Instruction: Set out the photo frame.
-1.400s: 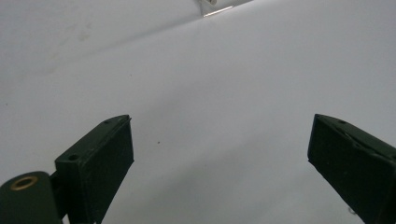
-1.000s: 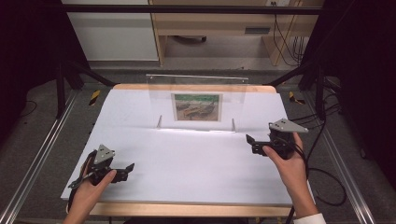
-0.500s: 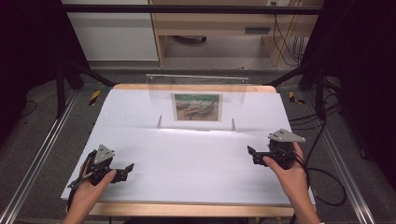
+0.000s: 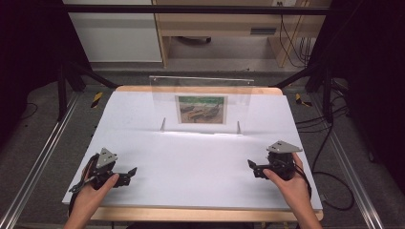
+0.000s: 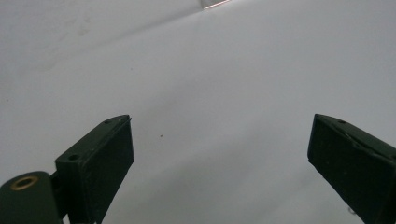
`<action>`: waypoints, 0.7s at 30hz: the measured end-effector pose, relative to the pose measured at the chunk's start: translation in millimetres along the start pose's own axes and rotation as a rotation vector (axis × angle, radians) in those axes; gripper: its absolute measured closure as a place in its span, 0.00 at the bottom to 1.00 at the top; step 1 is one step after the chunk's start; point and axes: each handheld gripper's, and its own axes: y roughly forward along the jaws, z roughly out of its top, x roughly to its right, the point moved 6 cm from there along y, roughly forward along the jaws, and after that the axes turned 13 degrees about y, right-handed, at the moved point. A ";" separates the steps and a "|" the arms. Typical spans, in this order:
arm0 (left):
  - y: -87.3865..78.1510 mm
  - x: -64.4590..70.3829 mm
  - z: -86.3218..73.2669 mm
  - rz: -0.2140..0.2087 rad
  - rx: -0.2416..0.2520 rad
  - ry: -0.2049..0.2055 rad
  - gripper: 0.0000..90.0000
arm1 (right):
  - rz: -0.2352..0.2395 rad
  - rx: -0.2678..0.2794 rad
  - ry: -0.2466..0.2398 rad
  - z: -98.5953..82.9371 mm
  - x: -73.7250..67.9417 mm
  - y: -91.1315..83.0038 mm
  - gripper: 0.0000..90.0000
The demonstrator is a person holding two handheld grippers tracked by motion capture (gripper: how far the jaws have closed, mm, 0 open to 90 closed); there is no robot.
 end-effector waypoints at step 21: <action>0.4 -2.9 -2.6 0.013 -0.022 0.018 0.07 | 0.051 -0.088 -0.024 -26.2 -23.0 35.7 0.06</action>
